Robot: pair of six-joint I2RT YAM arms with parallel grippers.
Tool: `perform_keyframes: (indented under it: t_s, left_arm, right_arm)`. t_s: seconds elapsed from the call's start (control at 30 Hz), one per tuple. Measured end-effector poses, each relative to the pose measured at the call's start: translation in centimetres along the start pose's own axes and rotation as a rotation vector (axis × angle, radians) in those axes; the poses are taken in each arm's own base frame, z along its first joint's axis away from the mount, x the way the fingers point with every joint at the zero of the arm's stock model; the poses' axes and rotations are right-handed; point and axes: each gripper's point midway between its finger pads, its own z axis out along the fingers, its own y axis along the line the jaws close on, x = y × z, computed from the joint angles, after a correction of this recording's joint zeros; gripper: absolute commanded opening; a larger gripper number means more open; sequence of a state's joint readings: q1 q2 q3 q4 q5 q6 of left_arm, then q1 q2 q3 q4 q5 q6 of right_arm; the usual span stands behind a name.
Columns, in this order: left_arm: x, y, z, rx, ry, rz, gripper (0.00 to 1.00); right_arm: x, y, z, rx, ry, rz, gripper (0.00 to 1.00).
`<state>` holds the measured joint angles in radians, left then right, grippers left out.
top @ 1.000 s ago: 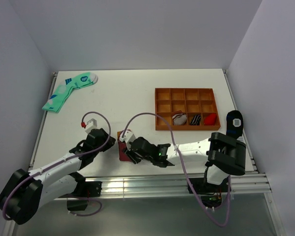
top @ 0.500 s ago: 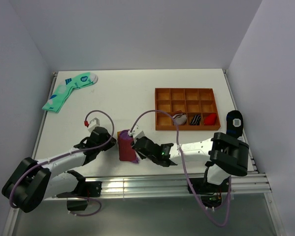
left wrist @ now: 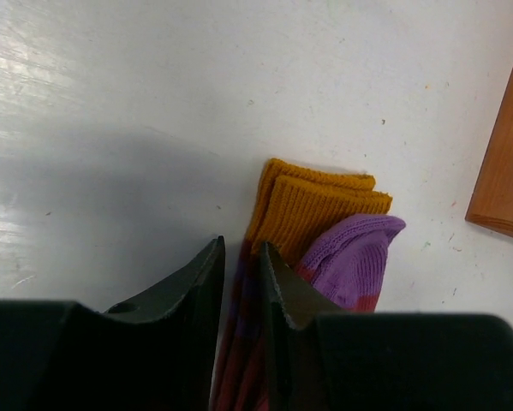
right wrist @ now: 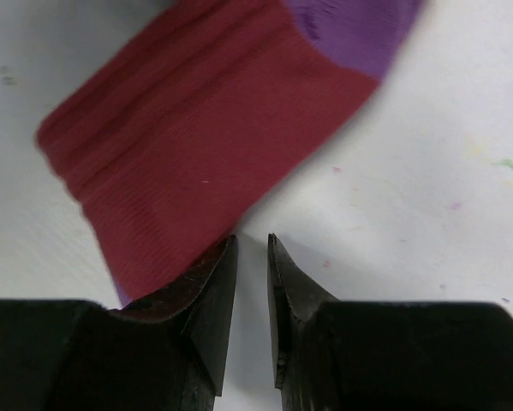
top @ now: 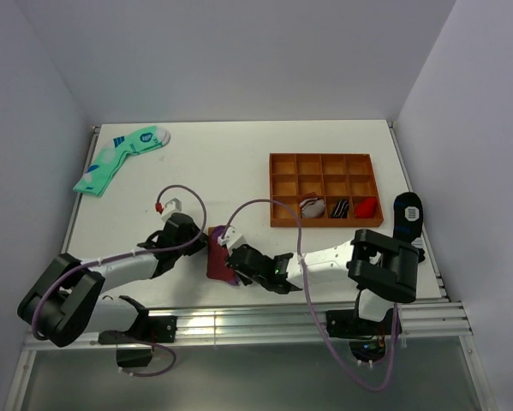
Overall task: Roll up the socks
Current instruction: Roll the sock at the center of the board.
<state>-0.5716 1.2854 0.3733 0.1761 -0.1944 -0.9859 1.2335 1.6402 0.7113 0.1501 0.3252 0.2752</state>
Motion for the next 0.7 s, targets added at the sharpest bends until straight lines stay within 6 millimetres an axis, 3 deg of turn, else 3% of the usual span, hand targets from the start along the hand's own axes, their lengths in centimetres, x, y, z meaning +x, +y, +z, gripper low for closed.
perform_keyframes:
  t_s: [0.23, 0.7]
  left_arm:
    - [0.2, -0.6, 0.3, 0.021, 0.016, 0.000, 0.29]
    - [0.6, -1.6, 0.6, 0.066, 0.042, -0.003, 0.31]
  right_arm:
    - [-0.4, 1.9, 0.1, -0.057, -0.007, -0.004, 0.29]
    - [-0.6, 2.1, 0.2, -0.062, -0.012, 0.009, 0.31]
